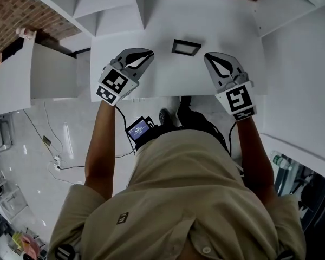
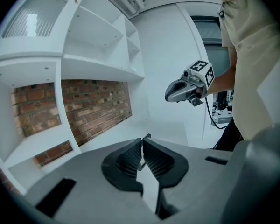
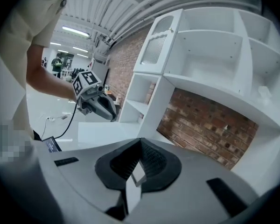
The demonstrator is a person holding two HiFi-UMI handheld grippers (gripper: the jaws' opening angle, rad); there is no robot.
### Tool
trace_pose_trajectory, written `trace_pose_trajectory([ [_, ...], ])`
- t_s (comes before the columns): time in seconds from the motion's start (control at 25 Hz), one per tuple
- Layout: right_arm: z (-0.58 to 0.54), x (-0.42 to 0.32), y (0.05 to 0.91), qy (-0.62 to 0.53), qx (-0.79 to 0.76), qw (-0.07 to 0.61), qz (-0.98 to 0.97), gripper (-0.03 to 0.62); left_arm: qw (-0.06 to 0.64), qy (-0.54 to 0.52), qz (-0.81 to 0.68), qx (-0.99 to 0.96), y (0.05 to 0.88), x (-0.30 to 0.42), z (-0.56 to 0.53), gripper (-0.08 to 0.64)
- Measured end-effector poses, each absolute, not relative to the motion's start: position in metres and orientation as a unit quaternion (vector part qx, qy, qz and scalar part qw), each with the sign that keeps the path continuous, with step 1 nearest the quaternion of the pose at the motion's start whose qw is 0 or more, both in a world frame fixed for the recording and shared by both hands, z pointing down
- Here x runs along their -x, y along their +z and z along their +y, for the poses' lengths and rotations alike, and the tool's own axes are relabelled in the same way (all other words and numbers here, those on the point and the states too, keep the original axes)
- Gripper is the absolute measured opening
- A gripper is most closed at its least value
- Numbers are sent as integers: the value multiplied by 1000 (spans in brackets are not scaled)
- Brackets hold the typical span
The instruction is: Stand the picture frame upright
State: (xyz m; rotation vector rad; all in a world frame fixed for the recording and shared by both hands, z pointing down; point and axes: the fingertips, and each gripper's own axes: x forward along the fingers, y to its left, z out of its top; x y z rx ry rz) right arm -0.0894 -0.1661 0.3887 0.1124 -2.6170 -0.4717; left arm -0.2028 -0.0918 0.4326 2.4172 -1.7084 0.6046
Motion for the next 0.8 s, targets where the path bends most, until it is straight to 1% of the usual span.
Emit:
trace_pose_trajectory([
  [0.08,-154,82,374,-155,-44,228,-960,5,56,198,-568,-797,419,199,-79,9],
  [0.28,-127,76,347,-123,-33,206,-970,5,56,198,-584,-786,386,200,-58,8],
  [0.44,-106,54,323,-87,-21,195,-977,5,49,201,-589,-781,347,182,-32,7],
  [0.64,-71,8,295,-72,-3,179,-981,3,28,209,-596,-775,305,139,13,6],
  [0.8,-38,-40,279,-68,-6,164,-984,3,23,228,-583,-780,295,83,49,6],
])
